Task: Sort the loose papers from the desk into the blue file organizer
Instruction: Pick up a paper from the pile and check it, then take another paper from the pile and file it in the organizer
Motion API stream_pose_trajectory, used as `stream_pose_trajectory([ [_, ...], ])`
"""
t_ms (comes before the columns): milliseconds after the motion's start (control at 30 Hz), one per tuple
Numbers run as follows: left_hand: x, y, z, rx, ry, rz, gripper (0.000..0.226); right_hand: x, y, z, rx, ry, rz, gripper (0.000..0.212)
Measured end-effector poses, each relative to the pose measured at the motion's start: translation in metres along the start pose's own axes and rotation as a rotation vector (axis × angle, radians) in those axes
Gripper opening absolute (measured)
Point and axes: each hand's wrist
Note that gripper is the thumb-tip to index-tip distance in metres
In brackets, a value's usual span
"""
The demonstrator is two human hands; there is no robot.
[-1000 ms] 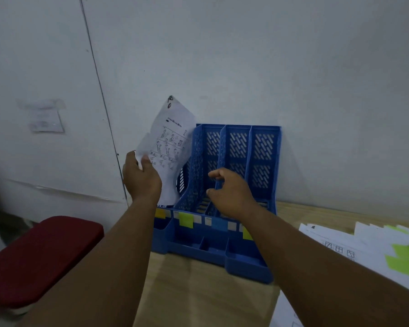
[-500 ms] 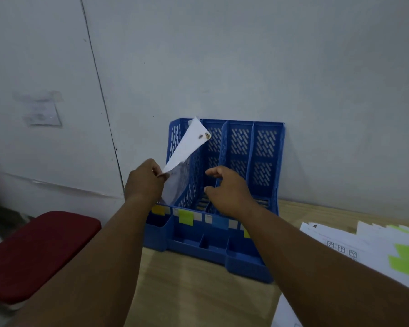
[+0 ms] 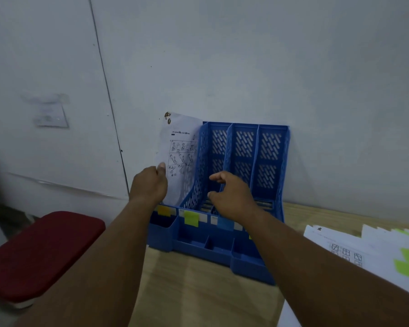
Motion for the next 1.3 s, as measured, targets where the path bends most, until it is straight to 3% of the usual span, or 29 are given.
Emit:
stream_pose_trajectory([
  [100, 0.0, -0.002, -0.001, 0.058, -0.033, -0.014, 0.043, 0.001, -0.003, 0.002, 0.003, -0.006, -0.006, 0.041],
  [133, 0.0, -0.004, -0.002, 0.092, -0.04, -0.031, 0.049, 0.002, -0.004, 0.003, 0.005, -0.007, -0.009, 0.041],
  [233, 0.001, -0.017, -0.011, 0.147, 0.015, -0.102, 0.096, 0.005, -0.008, 0.007, 0.005, -0.01, -0.027, 0.043],
  [333, -0.003, -0.033, -0.021, 0.116, 0.058, -0.207, 0.11, 0.012, -0.016, 0.011, 0.011, -0.036, -0.057, 0.045],
  [700, -0.022, -0.123, -0.089, -0.207, -0.08, -0.323, 0.079, 0.069, -0.087, -0.002, 0.057, -0.115, -0.291, 0.046],
  [800, -0.034, -0.147, -0.114, -0.332, -0.13, -0.215, 0.064, 0.094, -0.115, -0.011, 0.027, -0.115, -0.349, 0.048],
  [1000, -0.068, -0.195, -0.171, -0.524, -0.261, 0.211, 0.044, 0.148, -0.183, -0.04, -0.078, -0.086, -0.472, 0.05],
  [1300, -0.119, -0.28, -0.261, -0.643, -0.282, 0.393, 0.026, 0.23, -0.277, -0.101, -0.347, -0.195, -0.636, 0.041],
])
Point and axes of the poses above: each hand's wrist, its own y-axis towards the middle knuckle, its own x-axis out of the back of the hand, z = x × y, and after that the axes turned 9 degrees about -x, right-handed
